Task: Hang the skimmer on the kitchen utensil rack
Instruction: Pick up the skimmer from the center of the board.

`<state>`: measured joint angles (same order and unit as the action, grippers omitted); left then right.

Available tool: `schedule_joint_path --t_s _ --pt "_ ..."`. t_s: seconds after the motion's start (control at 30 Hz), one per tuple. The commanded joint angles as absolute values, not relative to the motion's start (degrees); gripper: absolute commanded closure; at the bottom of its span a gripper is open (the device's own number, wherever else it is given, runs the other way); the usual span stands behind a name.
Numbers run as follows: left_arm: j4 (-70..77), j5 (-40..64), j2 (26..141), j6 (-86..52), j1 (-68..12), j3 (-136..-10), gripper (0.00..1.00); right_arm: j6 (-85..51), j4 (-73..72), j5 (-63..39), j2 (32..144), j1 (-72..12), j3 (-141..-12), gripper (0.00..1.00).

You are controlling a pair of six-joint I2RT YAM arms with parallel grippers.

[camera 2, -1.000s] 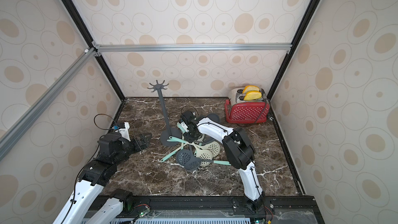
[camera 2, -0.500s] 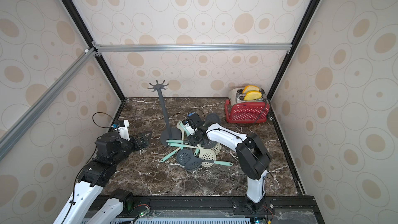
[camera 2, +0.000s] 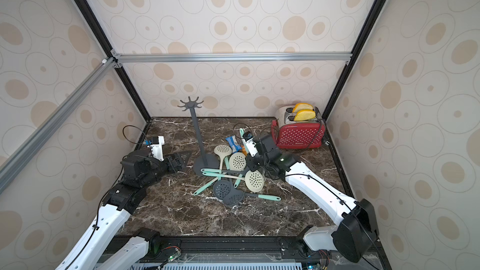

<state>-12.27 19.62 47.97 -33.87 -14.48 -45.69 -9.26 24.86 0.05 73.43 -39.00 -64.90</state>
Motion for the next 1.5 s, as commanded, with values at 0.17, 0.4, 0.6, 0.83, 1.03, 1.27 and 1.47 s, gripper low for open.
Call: schedule_joint_path --t_s 0.17,0.4,0.6,0.83,1.03,1.27,1.47 --pt "-8.65 29.63 45.67 -32.34 -14.50 -51.29 0.04 -9.43 23.60 -16.74 70.28 -34.08 -70.67 1.00" --pt "-9.32 41.25 41.81 -31.25 -14.46 -54.57 0.01 -14.49 15.41 -42.99 70.71 -34.10 -72.51 1.00" --pt "-1.00 52.16 45.48 -35.69 -14.50 -57.62 0.09 -18.29 11.38 -52.87 74.82 -39.14 -77.63 1.00" --pt "0.46 59.76 49.56 -35.60 -15.60 -62.51 0.13 -14.89 15.96 -53.79 78.86 -46.52 -84.55 1.00" --pt "0.44 60.90 51.16 -35.51 -17.17 -64.94 0.19 -13.19 19.33 -54.10 80.80 -49.27 -87.47 1.00" --pt "-1.95 60.13 53.54 -33.42 -19.42 -68.12 0.29 -10.29 25.50 -53.83 83.76 -52.06 -91.39 1.00" --pt "-2.64 59.85 55.11 -32.79 -19.63 -69.26 0.50 -10.51 24.99 -53.49 84.07 -53.51 -91.90 1.00"
